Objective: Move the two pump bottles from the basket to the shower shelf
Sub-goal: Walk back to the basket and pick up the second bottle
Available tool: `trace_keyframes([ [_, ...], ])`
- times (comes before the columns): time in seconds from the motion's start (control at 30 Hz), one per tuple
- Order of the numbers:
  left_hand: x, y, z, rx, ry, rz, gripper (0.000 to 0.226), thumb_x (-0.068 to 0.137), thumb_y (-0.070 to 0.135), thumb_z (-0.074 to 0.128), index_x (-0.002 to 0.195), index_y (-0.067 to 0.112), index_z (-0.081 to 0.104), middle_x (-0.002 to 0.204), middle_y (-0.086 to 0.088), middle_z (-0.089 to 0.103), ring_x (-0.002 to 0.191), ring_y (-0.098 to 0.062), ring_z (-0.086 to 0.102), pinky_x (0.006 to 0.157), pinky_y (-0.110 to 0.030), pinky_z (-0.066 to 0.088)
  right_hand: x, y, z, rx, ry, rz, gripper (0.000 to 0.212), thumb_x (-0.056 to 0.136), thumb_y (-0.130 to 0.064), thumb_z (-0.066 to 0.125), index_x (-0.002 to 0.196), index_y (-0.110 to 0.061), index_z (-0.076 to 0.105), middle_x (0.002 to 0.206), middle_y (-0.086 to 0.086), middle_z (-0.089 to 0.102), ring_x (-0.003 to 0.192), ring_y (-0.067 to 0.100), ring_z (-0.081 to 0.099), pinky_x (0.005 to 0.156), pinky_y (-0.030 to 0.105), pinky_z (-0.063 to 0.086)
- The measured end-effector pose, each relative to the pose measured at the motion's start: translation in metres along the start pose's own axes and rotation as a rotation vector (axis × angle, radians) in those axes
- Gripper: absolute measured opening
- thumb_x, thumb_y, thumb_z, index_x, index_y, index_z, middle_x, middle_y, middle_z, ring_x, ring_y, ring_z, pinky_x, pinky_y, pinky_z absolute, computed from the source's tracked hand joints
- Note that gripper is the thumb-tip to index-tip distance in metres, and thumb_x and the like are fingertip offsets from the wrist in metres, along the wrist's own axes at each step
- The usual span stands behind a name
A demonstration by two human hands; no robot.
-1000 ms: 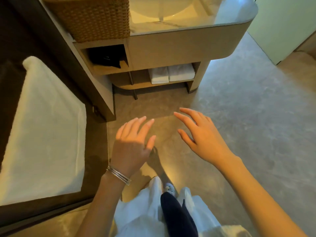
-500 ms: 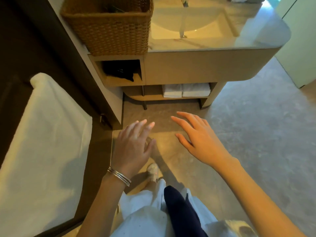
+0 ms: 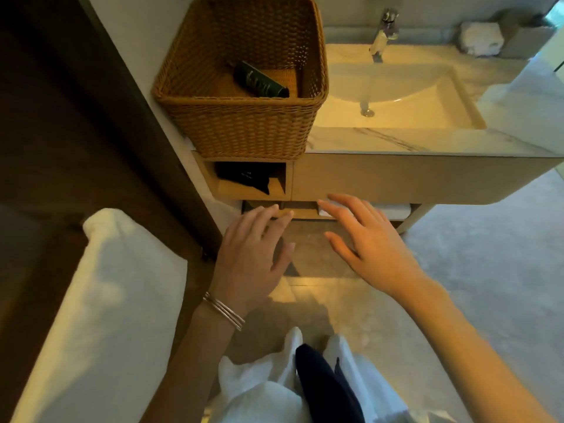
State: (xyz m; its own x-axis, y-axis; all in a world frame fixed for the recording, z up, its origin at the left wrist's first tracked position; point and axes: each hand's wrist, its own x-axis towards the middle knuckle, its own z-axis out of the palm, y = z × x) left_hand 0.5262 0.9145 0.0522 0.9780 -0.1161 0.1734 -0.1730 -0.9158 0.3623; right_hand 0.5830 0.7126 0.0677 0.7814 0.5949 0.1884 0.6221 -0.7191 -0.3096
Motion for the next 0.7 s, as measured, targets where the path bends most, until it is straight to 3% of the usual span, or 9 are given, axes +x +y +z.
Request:
trace_keyframes([
  [0.2,0.05,-0.024,0.005,0.028,-0.012,-0.063,0.052,0.091,0.044,0.033,0.134,0.018,0.048,0.136,-0.009,0.05,0.127,-0.028,0.042,0.098,-0.048,0.039,0.066,0.035,0.007,0.033,-0.017,-0.049,0.045,0.093,-0.036,0.037,0.134,-0.017,0.04,0.137,0.01,0.044,0.121,0.027,0.045,0.095,0.044,0.043],
  [0.3,0.086,-0.034,0.003,0.077,-0.009,-0.073,0.052,0.091,0.044,0.033,0.135,0.019,0.048,0.138,-0.009,0.048,0.128,-0.028,0.041,0.099,-0.048,0.038,0.103,0.053,0.009,0.049,-0.017,-0.106,0.044,0.092,-0.027,0.047,0.133,-0.015,0.04,0.138,0.01,0.043,0.122,0.027,0.045,0.094,0.046,0.044],
  [0.53,0.181,-0.047,-0.021,0.151,0.189,-0.087,0.048,0.092,0.038,0.038,0.133,0.017,0.049,0.139,-0.01,0.047,0.131,-0.028,0.036,0.102,-0.045,0.031,0.202,0.086,-0.024,0.14,0.092,-0.265,0.04,0.093,-0.029,0.045,0.13,-0.014,0.045,0.134,0.01,0.047,0.116,0.021,0.05,0.091,0.031,0.044],
  [0.7,0.227,-0.063,-0.011,0.166,0.178,-0.199,0.048,0.094,0.041,0.035,0.134,0.018,0.048,0.138,-0.009,0.048,0.131,-0.029,0.036,0.104,-0.048,0.03,0.261,0.109,-0.024,0.114,0.054,-0.244,0.045,0.09,-0.032,0.04,0.132,-0.02,0.041,0.139,0.007,0.043,0.121,0.022,0.047,0.092,0.035,0.047],
])
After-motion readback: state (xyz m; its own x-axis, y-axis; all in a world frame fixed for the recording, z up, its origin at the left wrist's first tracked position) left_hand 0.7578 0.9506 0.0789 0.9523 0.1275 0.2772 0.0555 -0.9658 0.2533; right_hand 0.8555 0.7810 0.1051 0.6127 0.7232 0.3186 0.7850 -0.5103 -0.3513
